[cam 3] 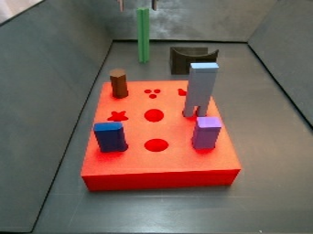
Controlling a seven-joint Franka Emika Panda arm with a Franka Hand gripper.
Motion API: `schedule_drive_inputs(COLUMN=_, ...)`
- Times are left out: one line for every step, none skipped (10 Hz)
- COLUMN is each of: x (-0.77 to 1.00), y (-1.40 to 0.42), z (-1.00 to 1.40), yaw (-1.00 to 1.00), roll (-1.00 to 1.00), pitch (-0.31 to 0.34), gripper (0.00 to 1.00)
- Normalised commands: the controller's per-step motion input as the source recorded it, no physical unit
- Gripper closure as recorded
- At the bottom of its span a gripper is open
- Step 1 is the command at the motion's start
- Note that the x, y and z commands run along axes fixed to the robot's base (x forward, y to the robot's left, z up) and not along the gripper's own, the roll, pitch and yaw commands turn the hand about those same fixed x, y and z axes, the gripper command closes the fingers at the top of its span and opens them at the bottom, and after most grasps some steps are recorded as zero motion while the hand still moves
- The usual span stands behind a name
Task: Pick up the star object. Move up. Move to above the board. Insert the star object.
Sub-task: Pick up the star object.
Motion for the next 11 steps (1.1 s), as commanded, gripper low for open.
schedule_drive_inputs(x=0.00, y=-0.11, z=-0.24, yaw=0.01, roll=-0.05, pitch=-0.093, gripper=0.00)
schedule_drive_inputs(x=0.00, y=-0.09, z=-0.23, yaw=0.05, roll=-0.01, pitch=-0.061, gripper=0.00)
schedule_drive_inputs(x=0.00, y=-0.02, z=-0.17, yaw=0.17, roll=0.00, pitch=-0.031, gripper=0.00)
schedule_drive_inputs(x=-0.11, y=-0.07, z=-0.23, yaw=0.38, roll=0.00, pitch=-0.021, gripper=0.00)
schedule_drive_inputs(x=-0.18, y=-0.09, z=-0.23, yaw=0.53, roll=0.00, pitch=-0.020, gripper=0.00)
schedule_drive_inputs(x=-0.19, y=-0.17, z=-0.23, yaw=0.51, roll=0.00, pitch=-0.029, gripper=0.00)
schedule_drive_inputs(x=-0.04, y=-0.13, z=-0.16, yaw=0.26, roll=-0.03, pitch=-0.073, gripper=0.00)
schedule_drive_inputs(x=0.00, y=-0.01, z=-0.09, yaw=0.08, roll=0.00, pitch=-0.056, gripper=0.00)
schedule_drive_inputs(x=0.00, y=-0.04, z=-0.13, yaw=0.07, roll=0.00, pitch=-0.060, gripper=0.00)
schedule_drive_inputs(x=0.00, y=-0.06, z=-0.25, yaw=0.12, roll=-0.04, pitch=-0.086, gripper=0.00)
schedule_drive_inputs(x=0.00, y=-0.08, z=-0.31, yaw=0.19, roll=-0.06, pitch=-0.087, gripper=0.00)
